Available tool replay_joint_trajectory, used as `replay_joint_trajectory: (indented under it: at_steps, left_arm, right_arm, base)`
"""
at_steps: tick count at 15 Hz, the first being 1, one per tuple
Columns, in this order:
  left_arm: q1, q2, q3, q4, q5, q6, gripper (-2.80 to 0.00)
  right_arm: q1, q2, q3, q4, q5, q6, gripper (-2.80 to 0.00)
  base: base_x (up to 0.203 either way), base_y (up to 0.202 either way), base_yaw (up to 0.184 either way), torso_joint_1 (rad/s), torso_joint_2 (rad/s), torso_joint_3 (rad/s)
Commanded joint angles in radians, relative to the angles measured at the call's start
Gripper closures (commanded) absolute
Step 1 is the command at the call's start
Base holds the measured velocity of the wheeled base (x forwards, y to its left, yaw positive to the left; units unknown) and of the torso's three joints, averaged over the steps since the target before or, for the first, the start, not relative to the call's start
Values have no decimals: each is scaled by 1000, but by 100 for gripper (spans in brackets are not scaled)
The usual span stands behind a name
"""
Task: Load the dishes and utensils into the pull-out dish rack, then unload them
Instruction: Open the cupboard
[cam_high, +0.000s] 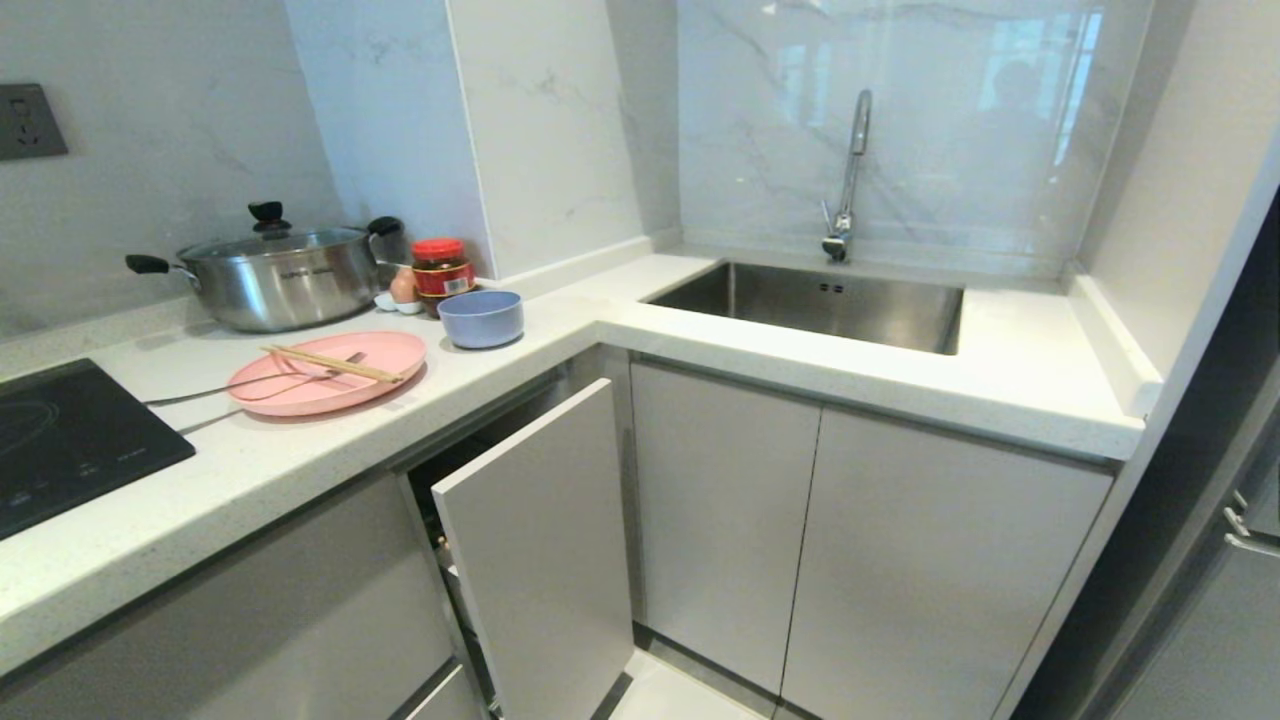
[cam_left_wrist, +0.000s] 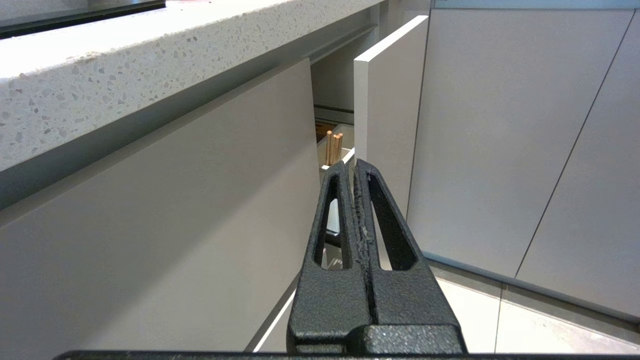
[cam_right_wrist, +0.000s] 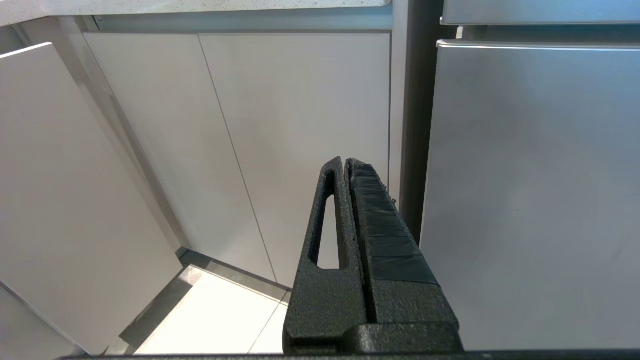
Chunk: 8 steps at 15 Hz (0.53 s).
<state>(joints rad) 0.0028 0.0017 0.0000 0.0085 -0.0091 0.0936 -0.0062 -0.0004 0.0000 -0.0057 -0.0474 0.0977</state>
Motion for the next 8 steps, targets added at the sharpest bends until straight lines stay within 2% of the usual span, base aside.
replay_joint_trajectory:
  at_steps: [1, 8]
  left_arm:
    - [0, 0, 0, 0, 0, 1, 0]
    - [0, 0, 0, -1, 0, 1, 0]
  right_arm:
    - [0, -3, 0, 0, 0, 1, 0]
    - [0, -3, 0, 0, 0, 1, 0]
  base:
    - [0, 0, 0, 0, 0, 0]
    - [0, 0, 0, 0, 0, 0]
